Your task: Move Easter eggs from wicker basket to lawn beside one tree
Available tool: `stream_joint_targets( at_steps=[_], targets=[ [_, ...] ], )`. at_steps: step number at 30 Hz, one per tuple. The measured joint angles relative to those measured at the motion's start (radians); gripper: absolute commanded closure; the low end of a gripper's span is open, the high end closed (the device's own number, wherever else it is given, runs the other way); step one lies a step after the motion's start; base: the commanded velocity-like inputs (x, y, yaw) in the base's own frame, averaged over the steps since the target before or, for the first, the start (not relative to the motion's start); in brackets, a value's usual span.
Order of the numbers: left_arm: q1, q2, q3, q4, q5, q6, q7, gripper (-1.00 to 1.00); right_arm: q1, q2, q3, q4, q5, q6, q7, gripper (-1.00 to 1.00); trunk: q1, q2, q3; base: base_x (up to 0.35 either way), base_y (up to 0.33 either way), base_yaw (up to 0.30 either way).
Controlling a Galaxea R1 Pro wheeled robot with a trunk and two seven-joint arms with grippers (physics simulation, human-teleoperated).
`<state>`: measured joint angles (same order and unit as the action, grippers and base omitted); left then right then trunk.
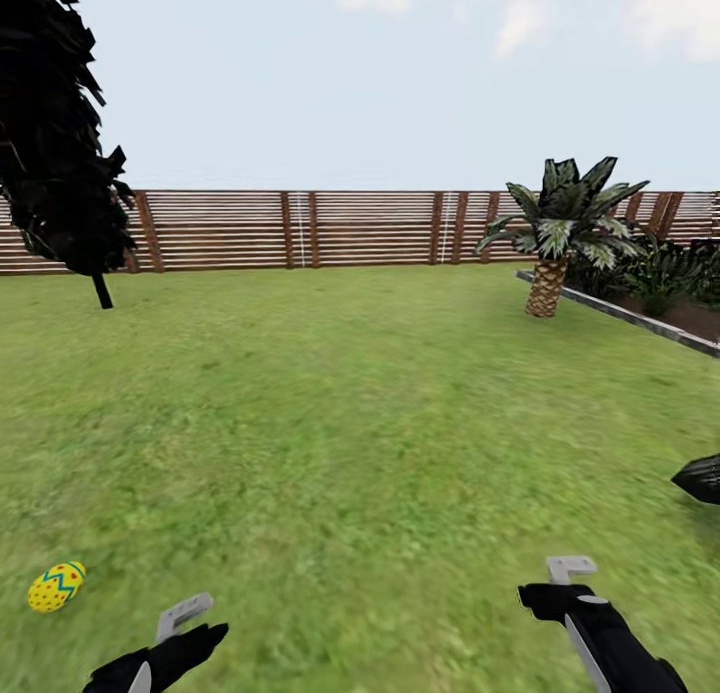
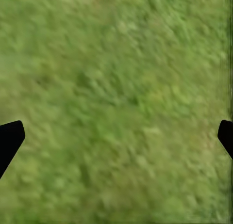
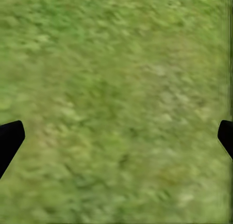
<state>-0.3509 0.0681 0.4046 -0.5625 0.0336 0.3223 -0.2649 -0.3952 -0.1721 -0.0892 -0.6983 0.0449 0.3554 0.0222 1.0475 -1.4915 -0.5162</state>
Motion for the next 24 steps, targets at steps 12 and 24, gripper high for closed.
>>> stream_joint_targets(
  at_steps=[12, 24],
  targets=[
    [0.000, 0.000, 0.001, 0.000, 0.001, 0.000, 0.000, -1.00, 0.000, 0.000, 0.000, 0.000, 0.000, 0.000, 0.000, -1.00, 0.000, 0.000, 0.012, 0.285, -0.199, -0.134],
    [0.000, 0.000, 0.005, -0.001, 0.001, 0.001, 0.000, -1.00, 0.000, 0.000, 0.000, 0.001, 0.000, -0.002, 0.000, -1.00, 0.000, 0.000, 0.013, 0.317, -0.020, -0.003]
  ],
)
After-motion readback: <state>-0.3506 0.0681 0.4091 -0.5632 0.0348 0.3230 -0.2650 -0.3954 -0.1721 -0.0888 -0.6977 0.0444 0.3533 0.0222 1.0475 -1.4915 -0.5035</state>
